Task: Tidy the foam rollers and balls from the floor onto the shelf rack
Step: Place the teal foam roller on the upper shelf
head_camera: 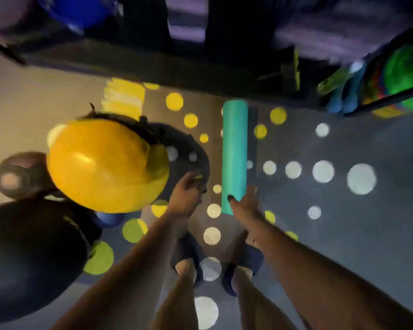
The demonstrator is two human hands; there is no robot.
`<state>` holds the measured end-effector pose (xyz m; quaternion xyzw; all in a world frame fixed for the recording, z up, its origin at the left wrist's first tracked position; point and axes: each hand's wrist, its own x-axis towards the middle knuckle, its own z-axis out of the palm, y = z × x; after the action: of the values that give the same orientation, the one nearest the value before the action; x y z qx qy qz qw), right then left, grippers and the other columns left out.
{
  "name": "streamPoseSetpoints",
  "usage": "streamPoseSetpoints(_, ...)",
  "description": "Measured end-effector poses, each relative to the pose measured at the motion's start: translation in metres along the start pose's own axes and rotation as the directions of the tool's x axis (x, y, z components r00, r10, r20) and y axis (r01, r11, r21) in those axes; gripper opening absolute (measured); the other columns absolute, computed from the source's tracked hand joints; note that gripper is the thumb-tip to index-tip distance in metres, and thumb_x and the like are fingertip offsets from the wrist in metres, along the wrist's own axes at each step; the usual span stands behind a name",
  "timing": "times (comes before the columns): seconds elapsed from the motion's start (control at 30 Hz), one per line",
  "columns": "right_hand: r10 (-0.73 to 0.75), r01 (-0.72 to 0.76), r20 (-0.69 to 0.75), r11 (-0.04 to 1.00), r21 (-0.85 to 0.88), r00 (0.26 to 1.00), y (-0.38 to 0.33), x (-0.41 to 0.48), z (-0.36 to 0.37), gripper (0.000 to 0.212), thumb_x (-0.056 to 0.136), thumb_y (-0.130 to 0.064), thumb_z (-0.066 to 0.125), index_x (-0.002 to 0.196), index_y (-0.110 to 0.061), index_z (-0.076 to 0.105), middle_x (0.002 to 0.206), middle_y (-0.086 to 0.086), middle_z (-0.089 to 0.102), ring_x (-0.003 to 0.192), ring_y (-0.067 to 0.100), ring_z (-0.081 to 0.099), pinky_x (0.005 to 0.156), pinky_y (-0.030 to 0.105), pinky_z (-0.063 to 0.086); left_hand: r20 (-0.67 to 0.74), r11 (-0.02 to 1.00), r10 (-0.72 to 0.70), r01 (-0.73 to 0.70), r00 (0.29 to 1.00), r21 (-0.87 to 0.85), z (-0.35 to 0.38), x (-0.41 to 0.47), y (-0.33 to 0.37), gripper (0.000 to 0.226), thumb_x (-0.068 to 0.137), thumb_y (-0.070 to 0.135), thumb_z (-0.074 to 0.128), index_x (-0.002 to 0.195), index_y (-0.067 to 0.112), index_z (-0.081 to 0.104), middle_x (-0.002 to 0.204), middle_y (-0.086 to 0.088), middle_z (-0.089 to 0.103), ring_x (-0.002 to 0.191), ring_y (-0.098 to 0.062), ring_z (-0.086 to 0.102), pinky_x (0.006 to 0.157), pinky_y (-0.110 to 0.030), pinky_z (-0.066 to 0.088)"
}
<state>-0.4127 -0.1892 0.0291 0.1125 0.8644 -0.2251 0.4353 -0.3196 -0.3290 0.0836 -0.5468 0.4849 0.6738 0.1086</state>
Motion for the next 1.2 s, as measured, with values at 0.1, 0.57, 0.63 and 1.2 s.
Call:
streamPoseSetpoints(0.1,0.034,-0.038,-0.044,0.994,-0.098,0.998,0.087,0.148,0.066,0.133,0.038,-0.087,0.073,0.144,-0.019,0.031,0.144,0.013,0.050,0.132,0.038,0.051,0.108,0.054,0.046,-0.025,0.995,-0.080,0.079,0.996,-0.059,0.013,0.088,-0.088,0.032,0.096,-0.009,0.052,0.116,0.015,0.059,0.101,-0.003,0.068,0.088,-0.019,0.063,0.074,-0.034,0.045)
streamPoseSetpoints(0.57,-0.053,-0.068,0.446,0.966,0.250,0.893,0.018,-0.059,-0.009,0.050,0.073,-0.031,0.092,0.116,-0.020,0.068,0.103,0.004,0.078,0.095,0.023,0.076,0.086,0.042,0.062,0.027,0.896,-0.322,0.314,0.946,-0.315,0.009,-0.028,-0.042,0.071,0.077,0.078,0.064,0.123,0.025,0.071,0.111,-0.005,0.077,0.096,-0.022,0.073,0.088,-0.040,0.055)
streamPoseSetpoints(0.63,-0.083,-0.008,0.499,0.984,0.177,0.862,-0.014,-0.114,-0.050,0.049,0.073,-0.026,0.091,0.115,-0.023,0.065,0.108,0.003,0.077,0.100,0.022,0.074,0.089,0.042,0.061,0.006,0.901,-0.268,0.253,0.963,-0.352,-0.006,-0.081,0.012,0.063,0.077,0.071,0.065,0.118,0.023,0.072,0.104,-0.007,0.078,0.089,-0.021,0.075,0.081,-0.036,0.058)
streamPoseSetpoints(1.2,-0.723,0.870,0.519,0.237,-0.433,0.455,-0.283,-0.444,-0.467,0.124,0.054,-0.043,0.094,0.155,-0.033,0.022,0.143,-0.011,0.051,0.130,0.008,0.051,0.104,0.017,0.040,-0.306,0.541,0.376,-0.475,0.875,-0.694,-0.023,-0.491,0.371,0.080,0.073,0.062,0.080,0.138,0.020,0.061,0.130,-0.002,0.071,0.121,-0.023,0.067,0.091,-0.043,0.058)
